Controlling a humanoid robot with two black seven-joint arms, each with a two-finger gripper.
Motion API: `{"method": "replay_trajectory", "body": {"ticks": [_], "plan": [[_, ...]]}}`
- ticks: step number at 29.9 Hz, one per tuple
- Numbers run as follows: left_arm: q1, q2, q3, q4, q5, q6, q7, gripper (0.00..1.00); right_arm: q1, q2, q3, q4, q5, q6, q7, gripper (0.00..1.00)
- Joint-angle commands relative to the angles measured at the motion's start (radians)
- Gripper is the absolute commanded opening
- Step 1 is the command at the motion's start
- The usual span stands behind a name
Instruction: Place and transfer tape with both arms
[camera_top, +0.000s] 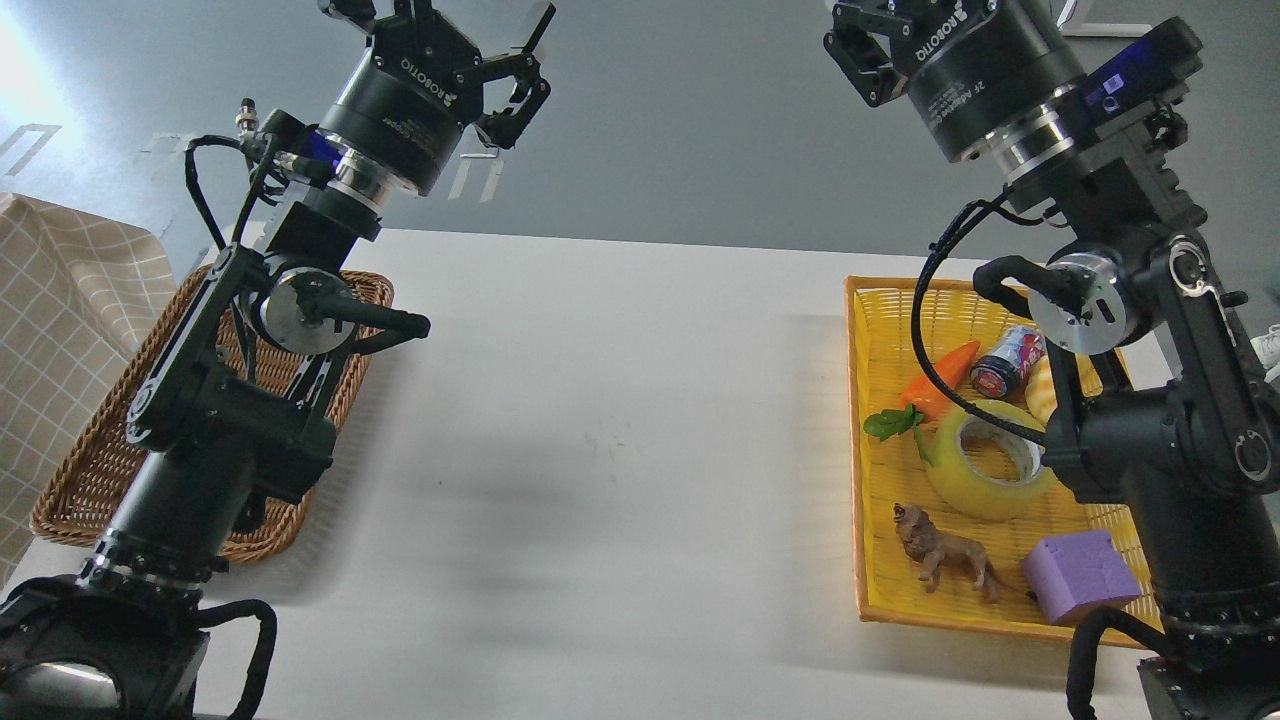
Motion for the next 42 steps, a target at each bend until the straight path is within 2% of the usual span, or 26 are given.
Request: {"method": "replay_trajectory", "body": {"ticks": [1,31,37,42], "plan": [[-0.007,0.005,0.000,0.000,-0.001,-0.003,0.001,0.98,-0.004,0.000,-0.015,0.000,-0.001,0.000,0.001,1.00],[0.000,0.014,-0.001,0.003,0.000,0.011,0.007,0.98,-0.044,-0.021,-0.015,0.038,-0.001,0.003,0.002,1.00],[0.000,0.014,-0.001,0.003,0.000,0.011,0.001,0.98,-0.067,-0.121,-0.016,0.107,0.001,0.026,0.011,1.00],[-0.001,0.014,-0.003,0.003,0.000,0.008,-0.001,0.98,-0.079,-0.236,-0.015,0.114,0.001,0.107,0.011,1.00]]}}
